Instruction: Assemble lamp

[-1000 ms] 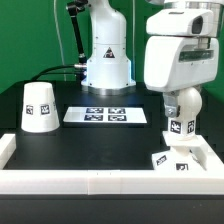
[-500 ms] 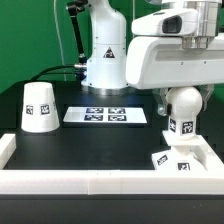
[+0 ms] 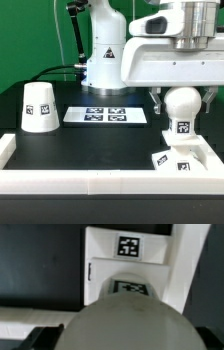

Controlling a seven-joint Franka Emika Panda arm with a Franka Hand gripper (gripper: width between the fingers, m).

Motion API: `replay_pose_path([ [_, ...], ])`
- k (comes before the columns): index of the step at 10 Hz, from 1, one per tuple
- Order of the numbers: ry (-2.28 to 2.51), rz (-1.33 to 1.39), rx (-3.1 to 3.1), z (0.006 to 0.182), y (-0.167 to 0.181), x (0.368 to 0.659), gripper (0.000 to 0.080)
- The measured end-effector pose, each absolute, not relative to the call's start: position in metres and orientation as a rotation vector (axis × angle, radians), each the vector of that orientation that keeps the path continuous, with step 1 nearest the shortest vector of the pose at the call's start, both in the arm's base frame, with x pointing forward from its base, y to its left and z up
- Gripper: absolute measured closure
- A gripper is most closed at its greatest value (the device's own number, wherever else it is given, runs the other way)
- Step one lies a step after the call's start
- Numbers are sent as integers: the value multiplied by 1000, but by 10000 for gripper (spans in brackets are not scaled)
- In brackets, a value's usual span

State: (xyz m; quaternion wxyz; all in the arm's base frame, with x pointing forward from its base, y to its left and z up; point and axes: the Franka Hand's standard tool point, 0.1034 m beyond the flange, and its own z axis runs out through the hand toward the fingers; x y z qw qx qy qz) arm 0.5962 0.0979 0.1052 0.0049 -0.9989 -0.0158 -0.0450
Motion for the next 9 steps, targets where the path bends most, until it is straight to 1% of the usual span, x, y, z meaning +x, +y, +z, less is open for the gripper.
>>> replay_pose_path([
  [5, 673, -120, -3025, 105, 100, 595, 223],
  [8, 859, -106, -2971, 105, 99, 596, 223],
  [9, 843, -105, -2976, 105, 99, 595, 223],
])
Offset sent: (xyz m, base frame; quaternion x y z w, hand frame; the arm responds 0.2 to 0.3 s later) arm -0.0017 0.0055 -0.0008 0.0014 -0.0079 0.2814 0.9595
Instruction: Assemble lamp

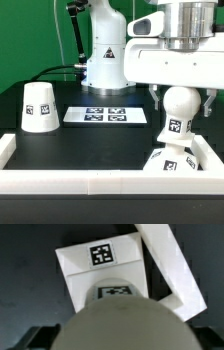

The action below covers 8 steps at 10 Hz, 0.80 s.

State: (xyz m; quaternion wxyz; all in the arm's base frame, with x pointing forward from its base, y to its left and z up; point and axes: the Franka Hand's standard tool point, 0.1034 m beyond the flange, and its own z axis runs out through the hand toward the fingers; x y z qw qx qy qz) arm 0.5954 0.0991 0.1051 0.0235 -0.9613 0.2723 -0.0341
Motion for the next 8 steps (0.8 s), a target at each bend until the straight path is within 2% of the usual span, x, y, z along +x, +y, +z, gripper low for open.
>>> replay_pose_path([
  [1, 842, -105, -2976, 105, 99, 595, 126],
  [2, 842, -105, -2976, 105, 99, 595, 108],
  [4, 812, -110, -2987, 105, 100, 594, 101],
  [8, 481, -145, -3076, 107, 116, 547, 101],
])
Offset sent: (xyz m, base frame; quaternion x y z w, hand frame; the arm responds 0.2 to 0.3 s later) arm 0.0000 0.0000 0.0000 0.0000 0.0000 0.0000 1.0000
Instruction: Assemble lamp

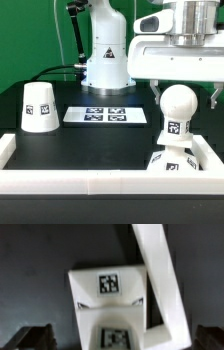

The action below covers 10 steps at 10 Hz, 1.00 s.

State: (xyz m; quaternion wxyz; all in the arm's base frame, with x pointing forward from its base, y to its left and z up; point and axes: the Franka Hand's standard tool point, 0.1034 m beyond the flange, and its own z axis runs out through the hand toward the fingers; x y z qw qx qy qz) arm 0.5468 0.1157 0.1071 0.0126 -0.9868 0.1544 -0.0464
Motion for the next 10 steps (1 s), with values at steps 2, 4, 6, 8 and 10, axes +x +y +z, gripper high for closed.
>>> replay_pose_path([
  [2, 461, -122, -3057, 104, 101, 530, 101],
  [4, 457, -121, -3056, 103, 103, 531, 101],
  [6, 457, -120, -3056, 103, 103, 530, 101],
  [8, 455, -120, -3057, 102, 103, 530, 101],
  [10, 312, -124, -3081, 99, 95, 519, 101],
])
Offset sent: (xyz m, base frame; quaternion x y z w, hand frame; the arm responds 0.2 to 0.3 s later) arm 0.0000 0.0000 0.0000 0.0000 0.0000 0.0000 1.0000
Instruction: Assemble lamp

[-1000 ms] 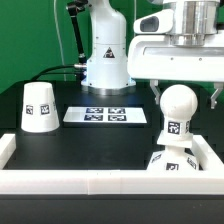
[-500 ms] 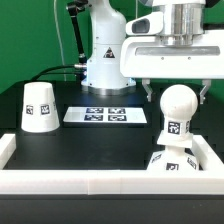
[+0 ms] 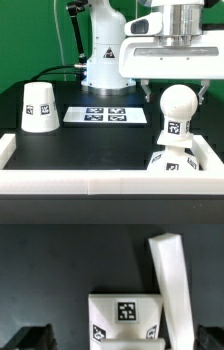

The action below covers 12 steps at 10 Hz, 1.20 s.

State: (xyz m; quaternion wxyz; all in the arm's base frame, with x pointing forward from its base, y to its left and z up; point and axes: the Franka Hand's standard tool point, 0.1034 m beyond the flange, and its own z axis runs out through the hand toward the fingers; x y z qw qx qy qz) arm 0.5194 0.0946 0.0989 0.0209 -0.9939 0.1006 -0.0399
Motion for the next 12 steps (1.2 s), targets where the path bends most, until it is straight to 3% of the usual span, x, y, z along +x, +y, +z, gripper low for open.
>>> replay_pose_path([
  [3, 98, -135, -3117, 90, 42, 476, 101],
  [6, 103, -111, -3127, 87, -18, 463, 101],
  [12, 73, -108, -3139, 86, -50, 461, 101],
])
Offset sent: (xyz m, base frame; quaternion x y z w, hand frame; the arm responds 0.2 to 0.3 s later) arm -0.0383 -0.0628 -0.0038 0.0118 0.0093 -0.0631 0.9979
